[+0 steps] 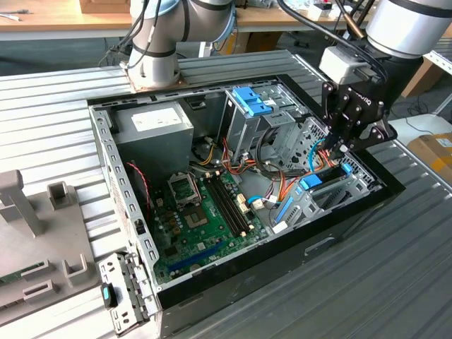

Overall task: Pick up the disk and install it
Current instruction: 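Insert the first disk wire, then insert the second disk wire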

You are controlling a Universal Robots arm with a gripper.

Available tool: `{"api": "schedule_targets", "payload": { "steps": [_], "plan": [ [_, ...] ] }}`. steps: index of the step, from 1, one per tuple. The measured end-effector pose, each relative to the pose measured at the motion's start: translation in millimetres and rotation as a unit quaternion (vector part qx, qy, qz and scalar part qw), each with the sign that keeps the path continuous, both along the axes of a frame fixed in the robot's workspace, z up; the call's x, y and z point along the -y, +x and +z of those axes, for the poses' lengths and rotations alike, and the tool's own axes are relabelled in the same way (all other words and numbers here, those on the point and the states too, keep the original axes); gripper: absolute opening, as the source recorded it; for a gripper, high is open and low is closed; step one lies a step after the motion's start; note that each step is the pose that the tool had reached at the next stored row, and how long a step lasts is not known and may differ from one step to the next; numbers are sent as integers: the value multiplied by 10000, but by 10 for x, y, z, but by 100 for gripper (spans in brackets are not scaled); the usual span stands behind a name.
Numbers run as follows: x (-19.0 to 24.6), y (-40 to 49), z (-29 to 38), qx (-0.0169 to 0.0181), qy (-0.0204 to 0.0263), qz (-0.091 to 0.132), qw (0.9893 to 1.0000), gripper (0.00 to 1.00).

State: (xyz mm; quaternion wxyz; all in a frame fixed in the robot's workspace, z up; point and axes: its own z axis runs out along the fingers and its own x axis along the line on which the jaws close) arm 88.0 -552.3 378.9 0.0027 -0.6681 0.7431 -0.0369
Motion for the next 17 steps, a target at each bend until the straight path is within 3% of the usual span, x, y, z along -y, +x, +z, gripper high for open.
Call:
{"api": "schedule_targets", "payload": {
  "steps": [17],
  "plan": [
    [0, 0, 59, 0, -1, 0, 10000, 30]
  ]
}}
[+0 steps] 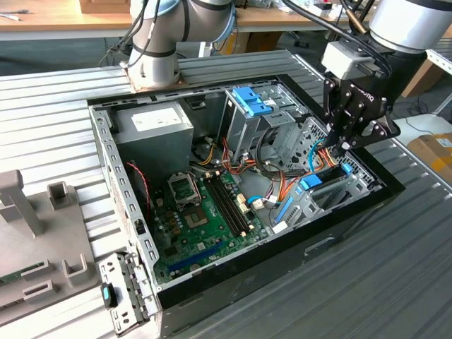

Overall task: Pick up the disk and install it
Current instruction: 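Insert the second disk wire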

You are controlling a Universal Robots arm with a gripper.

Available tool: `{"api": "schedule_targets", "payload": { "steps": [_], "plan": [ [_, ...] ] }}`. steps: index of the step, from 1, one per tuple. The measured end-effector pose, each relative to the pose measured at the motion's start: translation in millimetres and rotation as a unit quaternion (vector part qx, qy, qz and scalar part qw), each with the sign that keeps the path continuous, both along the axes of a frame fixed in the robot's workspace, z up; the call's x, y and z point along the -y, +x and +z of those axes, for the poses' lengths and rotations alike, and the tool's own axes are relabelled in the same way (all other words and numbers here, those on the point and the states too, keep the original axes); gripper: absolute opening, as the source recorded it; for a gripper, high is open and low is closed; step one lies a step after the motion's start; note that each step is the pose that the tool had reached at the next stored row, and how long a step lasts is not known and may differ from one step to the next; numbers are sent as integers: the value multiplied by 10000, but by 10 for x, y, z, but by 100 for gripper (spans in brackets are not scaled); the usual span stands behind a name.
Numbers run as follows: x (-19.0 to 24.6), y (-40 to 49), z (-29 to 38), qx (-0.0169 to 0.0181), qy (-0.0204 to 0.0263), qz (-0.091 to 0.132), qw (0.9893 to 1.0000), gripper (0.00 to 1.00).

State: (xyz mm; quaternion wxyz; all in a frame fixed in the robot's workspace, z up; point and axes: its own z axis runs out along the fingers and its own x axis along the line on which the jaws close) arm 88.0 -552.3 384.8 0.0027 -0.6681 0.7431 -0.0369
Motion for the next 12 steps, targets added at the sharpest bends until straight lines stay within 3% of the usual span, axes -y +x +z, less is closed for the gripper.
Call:
{"api": "schedule_targets", "payload": {
  "steps": [12],
  "plan": [
    [0, 0, 46, 0, 0, 0, 10000, 30]
  ]
}}
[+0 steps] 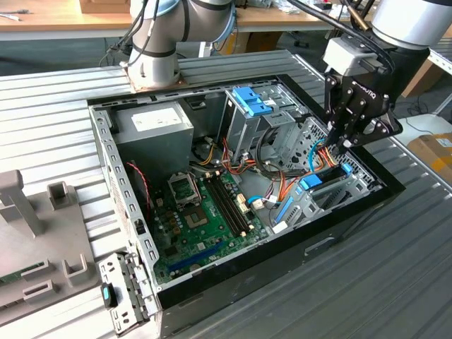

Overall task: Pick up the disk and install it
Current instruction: 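Insert the second disk wire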

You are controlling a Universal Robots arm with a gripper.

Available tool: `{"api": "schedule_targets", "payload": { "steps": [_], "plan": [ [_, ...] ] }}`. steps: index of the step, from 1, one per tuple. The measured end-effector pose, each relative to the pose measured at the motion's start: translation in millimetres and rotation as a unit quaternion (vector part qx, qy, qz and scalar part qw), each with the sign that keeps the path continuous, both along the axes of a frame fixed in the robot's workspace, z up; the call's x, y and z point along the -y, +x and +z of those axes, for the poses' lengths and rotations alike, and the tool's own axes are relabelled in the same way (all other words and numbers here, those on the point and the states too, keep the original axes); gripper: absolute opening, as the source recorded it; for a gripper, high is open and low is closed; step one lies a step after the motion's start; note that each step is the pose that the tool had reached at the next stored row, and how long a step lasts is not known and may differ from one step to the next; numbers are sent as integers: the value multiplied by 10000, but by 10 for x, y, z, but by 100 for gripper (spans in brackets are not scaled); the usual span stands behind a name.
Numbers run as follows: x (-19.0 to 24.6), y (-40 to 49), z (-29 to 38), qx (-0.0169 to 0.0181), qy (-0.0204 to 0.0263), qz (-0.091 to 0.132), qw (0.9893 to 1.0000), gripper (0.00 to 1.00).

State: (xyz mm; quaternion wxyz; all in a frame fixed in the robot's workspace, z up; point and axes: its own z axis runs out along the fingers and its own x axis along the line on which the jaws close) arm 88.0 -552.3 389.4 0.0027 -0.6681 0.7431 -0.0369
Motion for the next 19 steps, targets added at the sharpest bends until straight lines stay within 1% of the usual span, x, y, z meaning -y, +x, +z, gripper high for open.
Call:
{"api": "schedule_targets", "payload": {
  "steps": [8, 10, 11, 13, 14, 16, 17, 19],
  "plan": [
    [0, 0, 26, 0, 0, 0, 10000, 30],
    [0, -1, 28, -4, 49, -1, 10000, 30],
    [0, 0, 27, -5, 53, 0, 10000, 30],
    [0, 6, 27, -7, 86, 1, 10000, 30],
    [-6, 11, 26, -13, 98, 0, 10000, 30],
    [-21, 10, 27, -22, 106, -1, 9999, 30],
    [-47, 11, 27, -32, 107, 0, 9999, 30],
    [-82, 27, 27, -32, 107, 0, 9999, 30]
  ]
}}
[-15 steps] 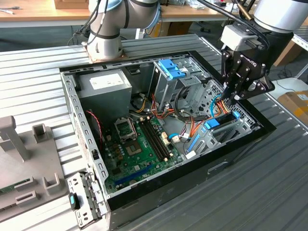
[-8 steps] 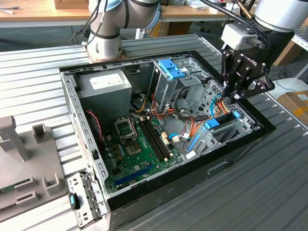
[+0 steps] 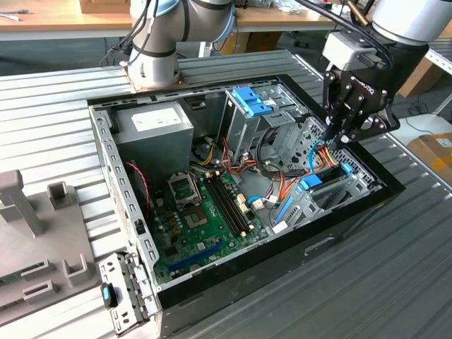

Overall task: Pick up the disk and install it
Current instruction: 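Insert the second disk wire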

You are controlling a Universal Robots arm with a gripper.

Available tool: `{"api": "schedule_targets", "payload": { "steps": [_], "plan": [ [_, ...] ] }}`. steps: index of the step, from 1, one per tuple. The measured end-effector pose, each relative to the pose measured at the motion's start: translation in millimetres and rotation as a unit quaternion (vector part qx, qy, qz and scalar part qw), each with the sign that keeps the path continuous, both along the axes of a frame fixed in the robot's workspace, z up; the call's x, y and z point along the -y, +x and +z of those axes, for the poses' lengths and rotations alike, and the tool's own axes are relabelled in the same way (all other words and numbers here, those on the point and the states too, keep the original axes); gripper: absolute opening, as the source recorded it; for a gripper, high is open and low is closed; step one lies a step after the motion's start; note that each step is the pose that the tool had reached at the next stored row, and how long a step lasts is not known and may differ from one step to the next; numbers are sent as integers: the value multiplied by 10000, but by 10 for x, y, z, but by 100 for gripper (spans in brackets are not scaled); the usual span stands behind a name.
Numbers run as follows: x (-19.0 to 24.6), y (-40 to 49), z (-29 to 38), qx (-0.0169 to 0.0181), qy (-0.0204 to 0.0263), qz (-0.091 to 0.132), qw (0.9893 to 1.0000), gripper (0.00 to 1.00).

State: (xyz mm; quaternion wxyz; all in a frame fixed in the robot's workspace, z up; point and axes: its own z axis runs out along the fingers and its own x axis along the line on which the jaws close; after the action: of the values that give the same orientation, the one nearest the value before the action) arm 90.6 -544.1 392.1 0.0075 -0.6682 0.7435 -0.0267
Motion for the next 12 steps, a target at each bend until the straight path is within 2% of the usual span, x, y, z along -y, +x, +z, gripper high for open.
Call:
{"api": "schedule_targets", "payload": {
  "steps": [1, 3, 6, 7, 9, 11, 12],
  "plan": [
    [-26, 35, 0, 0, -1, 0, 10000, 30],
    [-26, 48, 4, -1, -1, -1, 10000, 30],
    [-19, 49, 55, -1, 102, -1, 9999, 30],
    [-19, 49, 76, -1, 120, -1, 9999, 30],
    [-13, 60, 82, -1, 125, -1, 9999, 30],
    [27, 78, 77, -1, 123, -3, 9999, 30],
    [36, 79, 37, -1, 111, -4, 9999, 30]
  ]
}}
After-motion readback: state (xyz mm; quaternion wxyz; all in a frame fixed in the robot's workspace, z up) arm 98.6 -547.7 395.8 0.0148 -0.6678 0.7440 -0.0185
